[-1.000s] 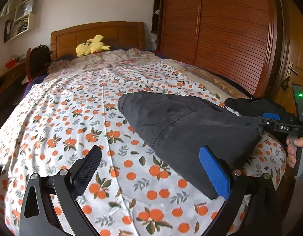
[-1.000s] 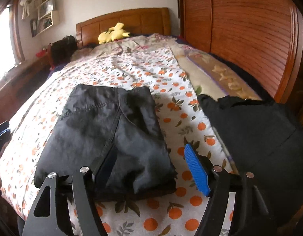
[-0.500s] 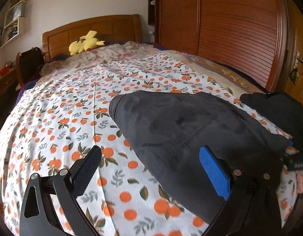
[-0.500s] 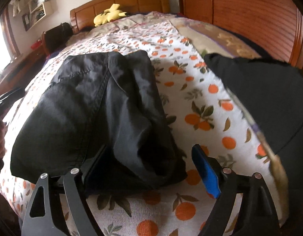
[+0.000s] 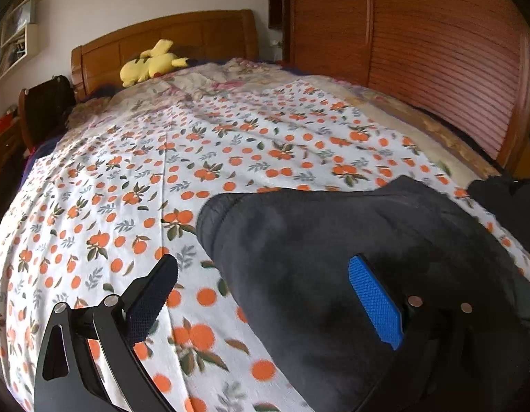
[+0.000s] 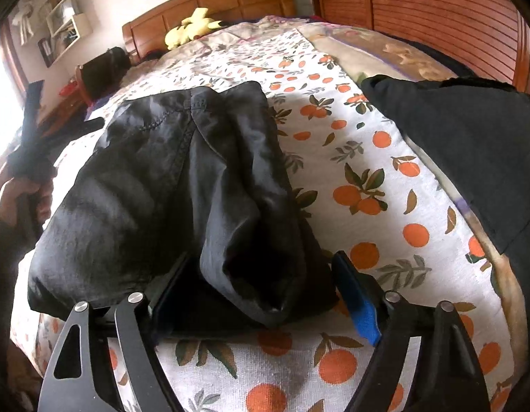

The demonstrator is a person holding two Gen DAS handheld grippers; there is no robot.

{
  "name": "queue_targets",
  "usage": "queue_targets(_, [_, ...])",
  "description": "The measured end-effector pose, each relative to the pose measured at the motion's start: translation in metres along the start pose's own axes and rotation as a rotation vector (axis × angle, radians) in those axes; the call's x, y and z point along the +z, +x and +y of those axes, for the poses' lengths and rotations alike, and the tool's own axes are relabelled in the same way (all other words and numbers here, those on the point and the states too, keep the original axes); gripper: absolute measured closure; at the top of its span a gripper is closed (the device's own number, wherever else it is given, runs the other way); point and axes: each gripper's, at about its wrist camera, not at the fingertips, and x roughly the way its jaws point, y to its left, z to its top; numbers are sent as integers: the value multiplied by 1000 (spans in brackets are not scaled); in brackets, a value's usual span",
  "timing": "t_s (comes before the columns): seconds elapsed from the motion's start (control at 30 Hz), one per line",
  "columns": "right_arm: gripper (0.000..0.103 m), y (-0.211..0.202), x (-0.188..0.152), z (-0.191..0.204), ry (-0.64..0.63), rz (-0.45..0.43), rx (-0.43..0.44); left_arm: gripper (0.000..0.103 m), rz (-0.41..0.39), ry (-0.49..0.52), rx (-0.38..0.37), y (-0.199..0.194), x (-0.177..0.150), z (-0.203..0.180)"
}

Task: Fold large clothes
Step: 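Grasp the jacket with the left gripper while the right gripper holds it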

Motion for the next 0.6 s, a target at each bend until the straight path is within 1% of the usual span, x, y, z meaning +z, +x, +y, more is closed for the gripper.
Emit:
queue_targets(0.1, [30, -1, 0, 1, -1, -2, 7, 3, 24, -7, 13, 16, 6, 8])
queue_targets(0.17, [31, -1, -1, 2, -1, -4, 8, 3, 43, -17, 19, 26, 6, 13])
queue_targets(0.23, [32, -1, -2, 2, 2, -5, 11, 3, 64, -30, 11, 35, 4, 18])
queue_targets(0.3, [32, -1, -2, 2, 4, -5, 16, 3, 82, -50, -15, 44, 2, 23])
queue_targets(0.37, [33, 0, -2, 2, 8, -3, 22, 7, 97, -93, -62, 51, -1, 29])
queue_targets(0.43, [38, 1, -2, 3, 15, 1, 34, 20, 118, -142, -124, 58, -2, 34])
queue_targets(0.47, [39, 2, -2, 4, 17, 3, 40, 23, 128, -156, -145, 60, -3, 35])
queue_targets(0.5, [43, 2, -2, 4, 17, 3, 43, 30, 134, -160, -157, 62, -3, 33])
queue_targets(0.53, [48, 2, -1, 5, 16, 3, 48, 34, 136, -152, -155, 62, -4, 30])
queue_targets(0.57, [52, 2, -1, 7, 14, 1, 56, 36, 136, -142, -148, 62, -4, 26])
queue_targets(0.6, [61, 2, -1, 8, 12, -1, 64, 42, 138, -135, -145, 62, -4, 24])
